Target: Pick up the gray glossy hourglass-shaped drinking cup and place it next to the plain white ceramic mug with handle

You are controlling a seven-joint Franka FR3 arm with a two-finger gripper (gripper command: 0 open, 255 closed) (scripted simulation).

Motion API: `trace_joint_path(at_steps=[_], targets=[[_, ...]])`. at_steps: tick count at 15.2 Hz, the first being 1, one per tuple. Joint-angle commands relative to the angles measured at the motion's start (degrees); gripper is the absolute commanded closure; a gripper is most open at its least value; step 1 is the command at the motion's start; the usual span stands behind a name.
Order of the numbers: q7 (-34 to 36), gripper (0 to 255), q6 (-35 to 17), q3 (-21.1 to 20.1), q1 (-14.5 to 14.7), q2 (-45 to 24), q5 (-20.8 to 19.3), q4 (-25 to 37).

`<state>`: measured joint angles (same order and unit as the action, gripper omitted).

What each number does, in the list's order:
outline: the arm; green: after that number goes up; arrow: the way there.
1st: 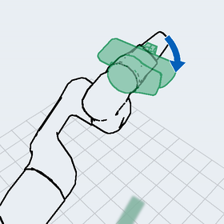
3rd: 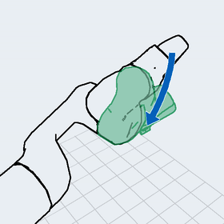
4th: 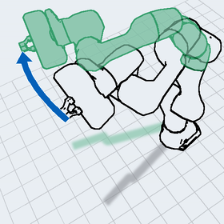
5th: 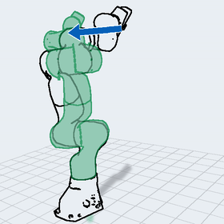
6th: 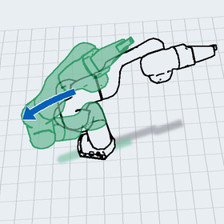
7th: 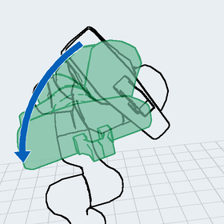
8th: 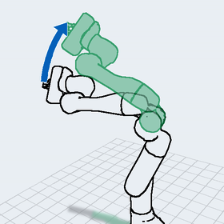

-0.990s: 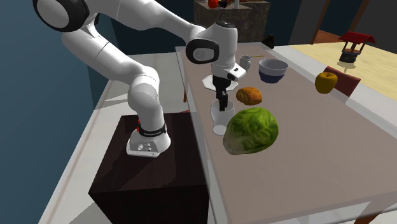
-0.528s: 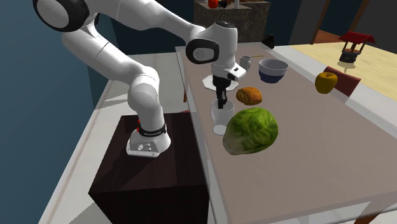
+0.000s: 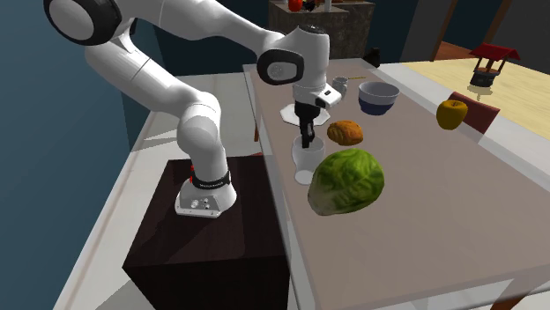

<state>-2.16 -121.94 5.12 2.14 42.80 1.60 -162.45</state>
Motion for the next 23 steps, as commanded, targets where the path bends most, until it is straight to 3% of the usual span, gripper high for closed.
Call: trace_joint_path(at_steps=[1,23], targets=[[0.15,255,1.98,-0.10,-0.02,0.71,-0.02,1.27],[1.44,255,20.26,-0.83,0.14,3.60,0.12,16.71]])
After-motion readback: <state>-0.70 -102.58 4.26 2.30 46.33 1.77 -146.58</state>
